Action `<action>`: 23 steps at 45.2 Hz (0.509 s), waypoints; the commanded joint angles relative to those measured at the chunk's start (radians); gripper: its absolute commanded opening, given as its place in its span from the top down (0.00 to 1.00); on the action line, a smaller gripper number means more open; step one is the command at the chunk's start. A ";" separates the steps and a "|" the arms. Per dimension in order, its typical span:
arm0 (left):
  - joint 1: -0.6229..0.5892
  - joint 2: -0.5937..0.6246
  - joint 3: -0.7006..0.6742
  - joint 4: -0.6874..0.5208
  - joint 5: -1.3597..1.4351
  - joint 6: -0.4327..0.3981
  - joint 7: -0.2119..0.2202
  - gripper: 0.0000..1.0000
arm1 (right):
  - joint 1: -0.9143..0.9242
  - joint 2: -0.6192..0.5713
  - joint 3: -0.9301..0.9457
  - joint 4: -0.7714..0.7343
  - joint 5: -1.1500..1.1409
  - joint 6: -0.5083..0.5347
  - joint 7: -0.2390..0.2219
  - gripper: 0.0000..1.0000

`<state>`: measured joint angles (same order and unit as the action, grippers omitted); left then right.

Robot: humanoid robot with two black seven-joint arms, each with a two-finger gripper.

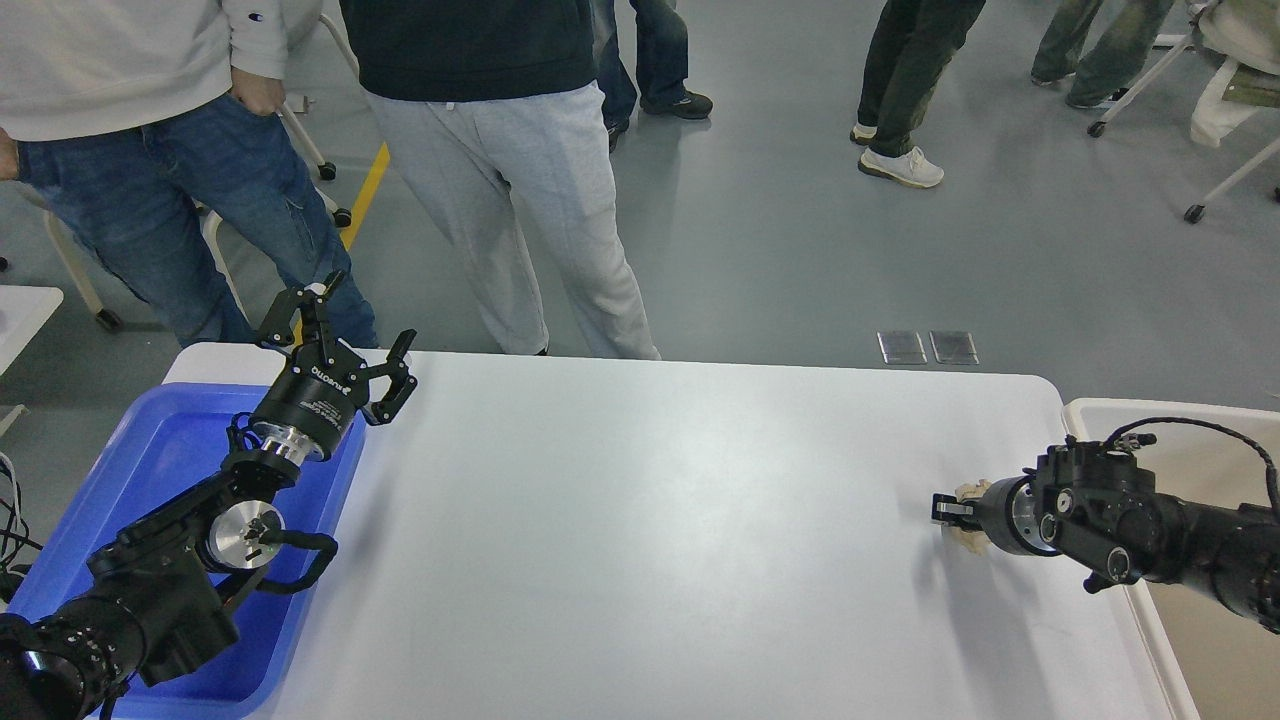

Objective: Tidy desktop
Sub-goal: 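Lift the paper ball with the right gripper toward the beige bin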

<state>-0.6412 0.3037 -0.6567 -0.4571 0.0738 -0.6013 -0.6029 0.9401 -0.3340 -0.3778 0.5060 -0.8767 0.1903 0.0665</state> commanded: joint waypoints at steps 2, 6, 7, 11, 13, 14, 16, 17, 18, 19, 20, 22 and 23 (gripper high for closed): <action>0.000 0.000 0.000 0.000 0.000 0.000 0.000 0.00 | 0.005 -0.030 0.026 0.009 0.008 0.005 0.024 1.00; 0.000 0.000 0.000 0.000 0.000 0.000 0.000 0.00 | 0.019 -0.071 0.069 0.048 0.027 0.014 0.026 1.00; 0.000 0.000 0.000 0.000 0.000 0.000 0.000 0.00 | 0.023 -0.089 0.077 0.066 0.030 0.015 0.026 1.00; 0.000 0.000 0.000 0.000 0.001 0.000 0.000 0.00 | 0.060 -0.166 0.082 0.163 0.033 0.028 0.024 1.00; 0.000 0.000 0.000 0.000 0.001 0.000 0.000 0.00 | 0.084 -0.207 0.083 0.222 0.045 0.034 0.024 1.00; 0.000 0.000 0.000 0.000 0.000 0.000 0.000 0.00 | 0.100 -0.229 0.083 0.253 0.056 0.038 0.022 1.00; 0.000 0.000 0.000 0.000 0.000 0.000 0.000 0.00 | 0.132 -0.279 0.082 0.320 0.082 0.046 0.015 1.00; 0.000 0.000 0.000 0.000 0.000 0.000 0.000 0.00 | 0.149 -0.301 0.082 0.348 0.096 0.051 0.013 1.00; 0.000 0.000 0.000 0.000 0.001 0.000 0.000 0.00 | 0.166 -0.324 0.080 0.379 0.110 0.057 0.010 1.00; 0.000 0.000 0.000 0.000 0.001 0.000 0.000 0.00 | 0.186 -0.345 0.080 0.405 0.123 0.061 0.007 1.00; 0.000 0.000 0.000 0.000 0.001 0.000 0.000 0.00 | 0.207 -0.367 0.077 0.434 0.136 0.067 0.004 1.00; 0.000 0.000 0.000 0.000 0.001 0.000 0.000 0.00 | 0.252 -0.410 0.070 0.483 0.153 0.078 -0.005 1.00; 0.000 0.000 0.000 0.000 0.001 0.000 0.000 0.00 | 0.273 -0.430 0.068 0.505 0.157 0.084 -0.011 1.00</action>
<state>-0.6413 0.3036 -0.6567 -0.4572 0.0742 -0.6013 -0.6030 1.0503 -0.5586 -0.3092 0.7562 -0.8047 0.2294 0.0812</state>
